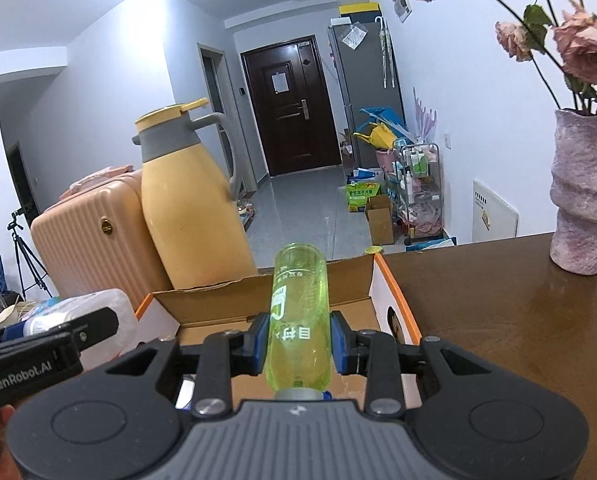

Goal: Organize rigid objects
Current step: 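Carry the white bottle and green bottle in both grippers over the box, then open the right gripper to drop the green bottle while the left drops the white bottle into the box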

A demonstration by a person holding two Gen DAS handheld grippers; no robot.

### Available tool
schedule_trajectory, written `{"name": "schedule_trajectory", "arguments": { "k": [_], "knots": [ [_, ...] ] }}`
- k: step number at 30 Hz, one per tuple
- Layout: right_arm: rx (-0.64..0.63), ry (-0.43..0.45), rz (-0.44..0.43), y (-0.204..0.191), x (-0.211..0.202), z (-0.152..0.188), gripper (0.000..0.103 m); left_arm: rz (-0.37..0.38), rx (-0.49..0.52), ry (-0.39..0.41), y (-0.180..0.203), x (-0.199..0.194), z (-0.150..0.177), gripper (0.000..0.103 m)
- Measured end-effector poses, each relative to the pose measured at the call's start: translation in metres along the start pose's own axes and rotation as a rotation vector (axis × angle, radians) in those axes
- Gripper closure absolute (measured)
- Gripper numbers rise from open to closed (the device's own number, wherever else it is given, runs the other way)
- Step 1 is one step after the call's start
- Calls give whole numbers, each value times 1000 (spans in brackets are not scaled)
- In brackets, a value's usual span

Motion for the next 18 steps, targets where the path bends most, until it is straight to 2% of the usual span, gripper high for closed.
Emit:
{"name": "schedule_trajectory", "arguments": {
  "k": [18],
  "knots": [
    [-16,-91,20,0,79,-9,73,-40,51,-83,-2,74,3,19]
  ]
}}
Point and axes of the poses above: each gripper's, at about its wrist camera, not at the fingertips, and x roughly the way its jaws point, y to its right, z to its underside, the point moved 6 cm from there along x, roughly the way its jaws point, and after that the axes turned 13 degrees about x, right-handed, at the moved point
